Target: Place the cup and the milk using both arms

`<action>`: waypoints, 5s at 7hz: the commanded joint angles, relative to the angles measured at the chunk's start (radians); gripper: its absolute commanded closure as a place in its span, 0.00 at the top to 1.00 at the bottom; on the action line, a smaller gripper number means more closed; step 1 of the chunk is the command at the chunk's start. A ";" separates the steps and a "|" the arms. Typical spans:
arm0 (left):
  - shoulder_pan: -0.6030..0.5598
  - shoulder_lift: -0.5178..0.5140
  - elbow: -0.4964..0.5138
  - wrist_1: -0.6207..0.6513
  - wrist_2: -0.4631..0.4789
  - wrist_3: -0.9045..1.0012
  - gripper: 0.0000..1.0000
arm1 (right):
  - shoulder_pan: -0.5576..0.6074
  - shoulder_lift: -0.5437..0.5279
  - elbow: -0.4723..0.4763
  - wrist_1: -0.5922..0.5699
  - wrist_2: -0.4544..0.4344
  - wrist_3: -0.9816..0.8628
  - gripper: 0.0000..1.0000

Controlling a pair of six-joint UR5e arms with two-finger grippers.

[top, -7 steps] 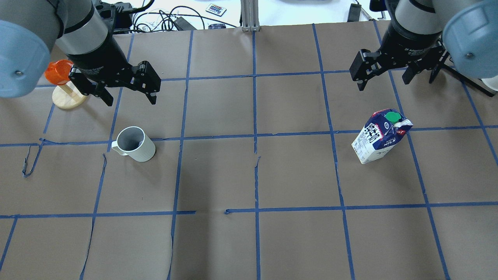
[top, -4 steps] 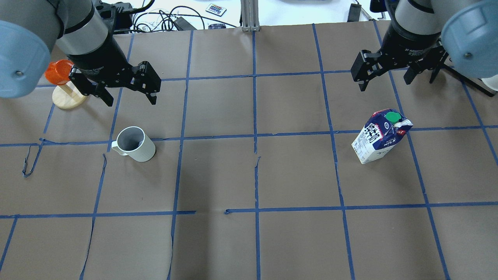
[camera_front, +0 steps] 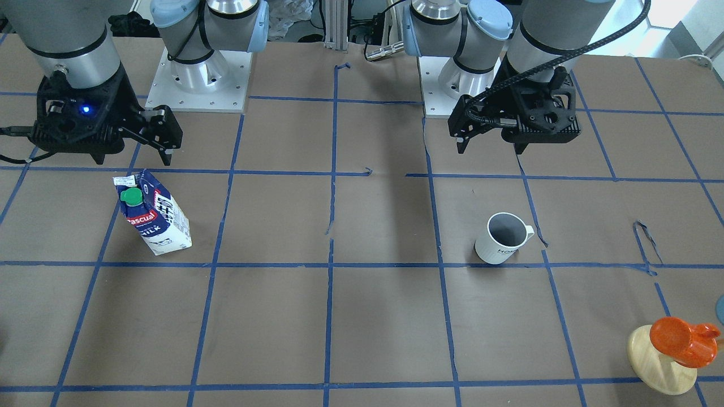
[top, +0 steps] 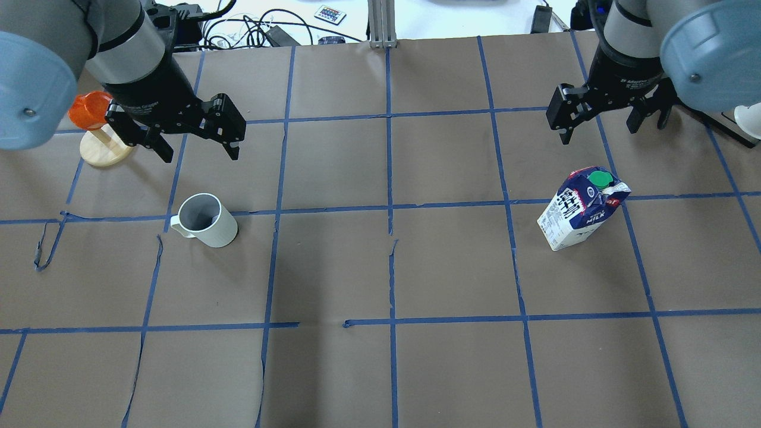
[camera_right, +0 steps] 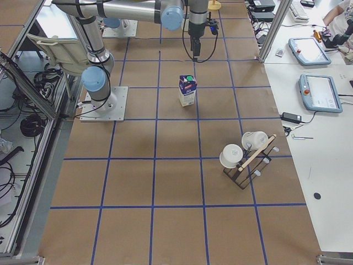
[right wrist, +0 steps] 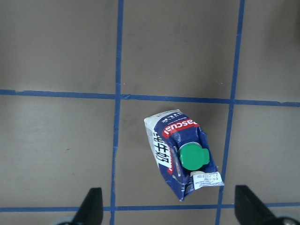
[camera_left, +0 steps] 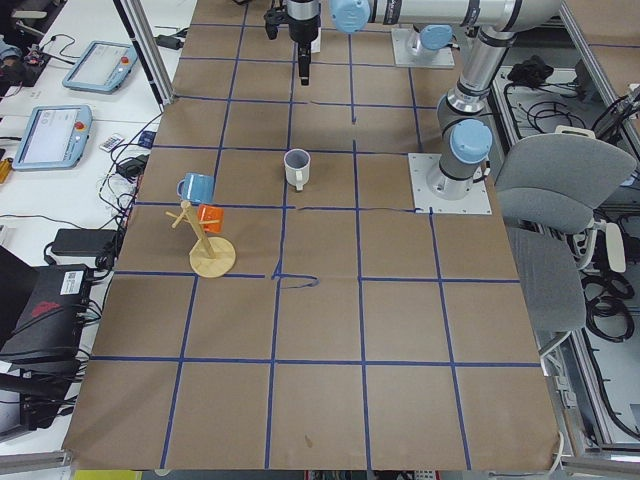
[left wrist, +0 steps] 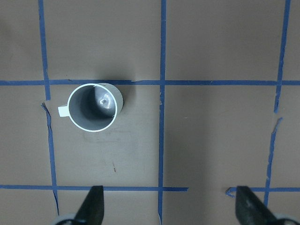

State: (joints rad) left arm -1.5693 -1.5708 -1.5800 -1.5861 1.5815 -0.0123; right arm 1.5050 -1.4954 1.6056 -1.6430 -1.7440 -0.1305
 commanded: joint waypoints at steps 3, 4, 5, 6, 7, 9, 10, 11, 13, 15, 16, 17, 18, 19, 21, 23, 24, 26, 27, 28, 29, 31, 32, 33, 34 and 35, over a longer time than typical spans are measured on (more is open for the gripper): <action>0.000 0.000 0.000 0.000 0.000 0.000 1.00 | -0.045 0.035 0.098 -0.072 0.010 -0.164 1.00; 0.000 0.000 -0.002 0.000 0.000 0.000 1.00 | -0.045 0.034 0.118 -0.083 0.049 -0.188 1.00; -0.002 0.000 -0.003 0.000 0.000 0.000 1.00 | -0.048 0.034 0.129 -0.087 0.041 -0.228 1.00; -0.002 0.000 -0.005 -0.002 0.000 0.000 1.00 | -0.048 0.029 0.149 -0.115 0.035 -0.256 1.00; 0.000 -0.005 -0.009 -0.008 0.000 0.002 1.00 | -0.054 0.030 0.167 -0.164 0.038 -0.259 1.00; 0.011 -0.031 -0.134 0.090 0.000 0.024 1.00 | -0.103 0.027 0.244 -0.216 0.037 -0.270 0.98; 0.067 -0.034 -0.253 0.192 -0.006 0.085 1.00 | -0.127 0.026 0.257 -0.224 0.047 -0.299 0.98; 0.119 -0.043 -0.353 0.330 -0.012 0.177 1.00 | -0.128 0.023 0.258 -0.221 0.049 -0.298 0.93; 0.136 -0.101 -0.437 0.521 -0.008 0.261 1.00 | -0.124 0.023 0.252 -0.224 0.105 -0.296 0.90; 0.136 -0.150 -0.437 0.551 -0.005 0.276 0.98 | -0.124 0.023 0.247 -0.224 0.107 -0.293 0.90; 0.135 -0.159 -0.437 0.567 -0.003 0.276 0.82 | -0.124 0.023 0.247 -0.228 0.107 -0.291 0.91; 0.135 -0.166 -0.437 0.586 -0.002 0.285 0.59 | -0.124 0.023 0.247 -0.236 0.109 -0.291 0.89; 0.135 -0.169 -0.436 0.588 -0.002 0.302 0.33 | -0.124 0.023 0.246 -0.236 0.116 -0.291 0.83; 0.135 -0.173 -0.436 0.588 -0.002 0.304 0.19 | -0.124 0.023 0.246 -0.236 0.116 -0.291 0.82; 0.135 -0.181 -0.431 0.589 0.000 0.304 0.00 | -0.123 0.023 0.244 -0.245 0.118 -0.291 0.52; 0.135 -0.178 -0.425 0.592 0.002 0.301 0.00 | -0.124 0.015 0.243 -0.254 0.123 -0.290 0.36; 0.126 -0.179 -0.410 0.592 -0.001 0.295 0.00 | -0.124 0.015 0.241 -0.264 0.123 -0.290 0.35; 0.068 -0.202 -0.326 0.575 -0.011 0.253 0.00 | -0.123 0.015 0.200 -0.264 0.120 -0.288 0.36; 0.005 -0.236 -0.260 0.574 -0.012 0.139 0.00 | -0.123 0.015 0.188 -0.261 0.118 -0.287 0.37; -0.058 -0.283 -0.177 0.543 -0.012 0.048 0.00 | -0.123 0.015 0.186 -0.264 0.121 -0.285 0.37; -0.127 -0.323 -0.096 0.525 -0.012 -0.037 0.00 | -0.123 0.020 0.180 -0.264 0.123 -0.285 0.36; -0.179 -0.430 0.038 0.531 -0.024 -0.109 0.00 | -0.123 0.018 0.178 -0.262 0.121 -0.256 0.37; -0.240 -0.490 0.114 0.526 -0.025 -0.132 0.00 | -0.123 0.020 0.178 -0.265 0.123 -0.255 0.37; -0.282 -0.552 0.183 0.525 -0.025 -0.144 0.00 | -0.123 0.021 0.178 -0.267 0.129 -0.252 0.37; -0.310 -0.602 0.221 0.528 -0.026 -0.129 0.00 | -0.123 0.021 0.177 -0.268 0.167 -0.223 0.38; -0.348 -0.632 0.239 0.534 -0.026 -0.130 0.00 | -0.123 0.021 0.166 -0.267 0.166 -0.216 0.38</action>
State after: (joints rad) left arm -1.8710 -2.1527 -1.3797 -1.0578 1.5561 -0.1438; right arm 1.3821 -1.4745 1.7804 -1.9100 -1.5916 -0.3622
